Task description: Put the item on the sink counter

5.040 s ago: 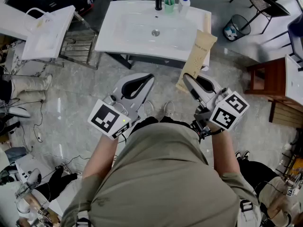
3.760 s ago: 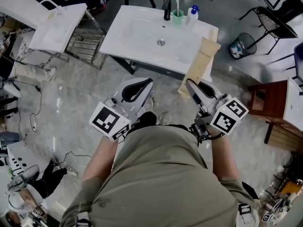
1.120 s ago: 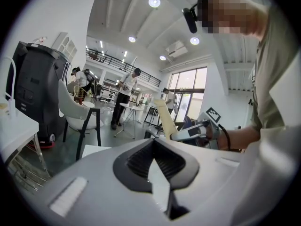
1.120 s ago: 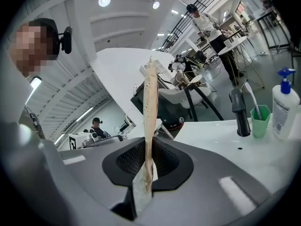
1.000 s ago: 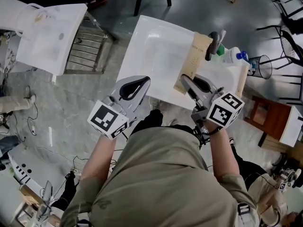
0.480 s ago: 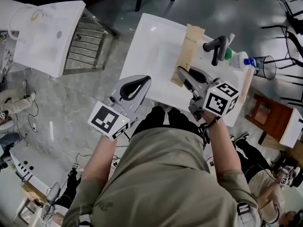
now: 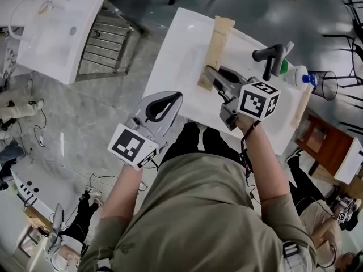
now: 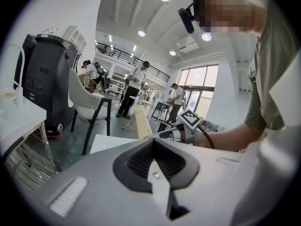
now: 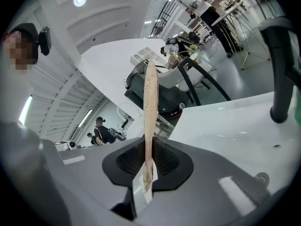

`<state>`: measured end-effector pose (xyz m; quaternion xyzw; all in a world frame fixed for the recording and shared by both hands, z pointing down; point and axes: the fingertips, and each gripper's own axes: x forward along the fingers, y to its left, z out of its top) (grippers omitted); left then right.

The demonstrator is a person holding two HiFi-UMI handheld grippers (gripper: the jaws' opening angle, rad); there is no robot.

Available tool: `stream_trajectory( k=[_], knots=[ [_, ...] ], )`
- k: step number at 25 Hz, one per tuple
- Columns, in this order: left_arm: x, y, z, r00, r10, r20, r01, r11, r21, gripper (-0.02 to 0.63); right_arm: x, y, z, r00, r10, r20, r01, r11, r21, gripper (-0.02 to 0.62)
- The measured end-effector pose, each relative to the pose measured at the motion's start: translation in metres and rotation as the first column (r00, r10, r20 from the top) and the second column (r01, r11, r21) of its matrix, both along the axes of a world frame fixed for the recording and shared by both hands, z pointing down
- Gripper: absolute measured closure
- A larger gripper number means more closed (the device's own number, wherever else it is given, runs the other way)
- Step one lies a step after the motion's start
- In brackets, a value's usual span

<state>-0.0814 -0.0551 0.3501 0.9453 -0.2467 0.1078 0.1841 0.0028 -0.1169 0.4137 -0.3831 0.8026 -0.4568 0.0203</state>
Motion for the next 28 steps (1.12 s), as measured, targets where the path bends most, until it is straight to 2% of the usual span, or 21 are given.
stream_trajectory(
  k=[10,28],
  knots=[
    [-0.03,-0.027,0.025,1.0,-0.026,-0.002,0.026,0.998,-0.063,0.6,-0.036,-0.054,0.036,1.0,-0.023,0.005,0.023,0.998,-0.056,0.551],
    [-0.023,-0.005,0.049,0.999,-0.045,0.012,0.046,0.993,-0.105,0.6,-0.037,-0.062,0.087,0.998,-0.014,0.067,0.024,0.99,-0.14,0.551]
  ],
)
